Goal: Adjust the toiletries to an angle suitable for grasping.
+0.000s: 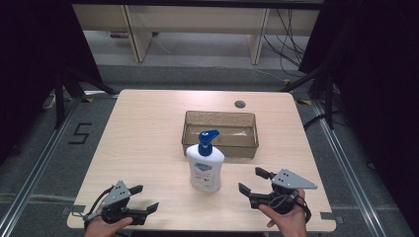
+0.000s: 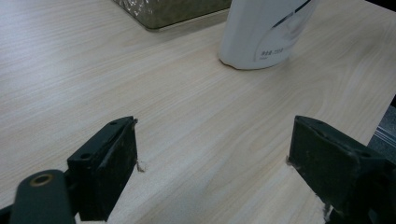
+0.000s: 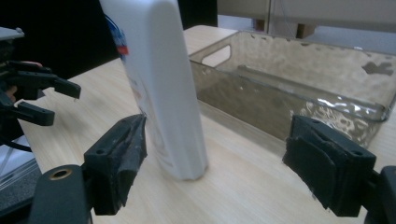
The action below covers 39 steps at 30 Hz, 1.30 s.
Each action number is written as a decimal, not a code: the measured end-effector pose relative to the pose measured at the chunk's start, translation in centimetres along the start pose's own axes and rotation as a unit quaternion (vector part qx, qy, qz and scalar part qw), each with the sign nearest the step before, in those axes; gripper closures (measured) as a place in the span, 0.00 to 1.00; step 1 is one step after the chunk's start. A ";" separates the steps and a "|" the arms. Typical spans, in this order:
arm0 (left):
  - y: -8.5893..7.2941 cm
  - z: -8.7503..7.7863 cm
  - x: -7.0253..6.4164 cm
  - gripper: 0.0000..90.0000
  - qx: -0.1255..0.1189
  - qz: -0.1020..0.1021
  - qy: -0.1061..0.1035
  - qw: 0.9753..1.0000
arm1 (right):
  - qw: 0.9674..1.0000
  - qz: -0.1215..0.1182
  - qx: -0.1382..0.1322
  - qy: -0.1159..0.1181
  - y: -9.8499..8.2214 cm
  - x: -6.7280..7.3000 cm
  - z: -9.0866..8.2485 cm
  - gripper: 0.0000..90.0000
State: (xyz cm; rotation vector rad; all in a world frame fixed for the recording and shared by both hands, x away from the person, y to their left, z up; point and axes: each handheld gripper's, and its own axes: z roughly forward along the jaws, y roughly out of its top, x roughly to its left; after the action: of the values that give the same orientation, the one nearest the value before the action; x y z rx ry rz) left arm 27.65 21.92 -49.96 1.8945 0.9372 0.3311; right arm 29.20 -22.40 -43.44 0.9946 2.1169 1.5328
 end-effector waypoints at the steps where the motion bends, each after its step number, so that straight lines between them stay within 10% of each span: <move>1: 0.0 0.0 0.0 0.16 0.000 0.000 0.000 1.000 | 1.000 -0.001 0.003 -0.003 0.2 0.1 -0.1 0.23; 39: -0.1 0.1 0.2 0.16 0.001 -0.008 -0.007 1.000 | 0.999 -0.026 -0.026 0.040 5.2 2.4 1.0 0.27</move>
State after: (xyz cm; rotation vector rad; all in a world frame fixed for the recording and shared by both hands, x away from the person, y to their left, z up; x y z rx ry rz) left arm 27.81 22.04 -50.13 1.8873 0.9441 0.3069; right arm 29.92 -19.14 -38.65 0.8670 2.1281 1.6177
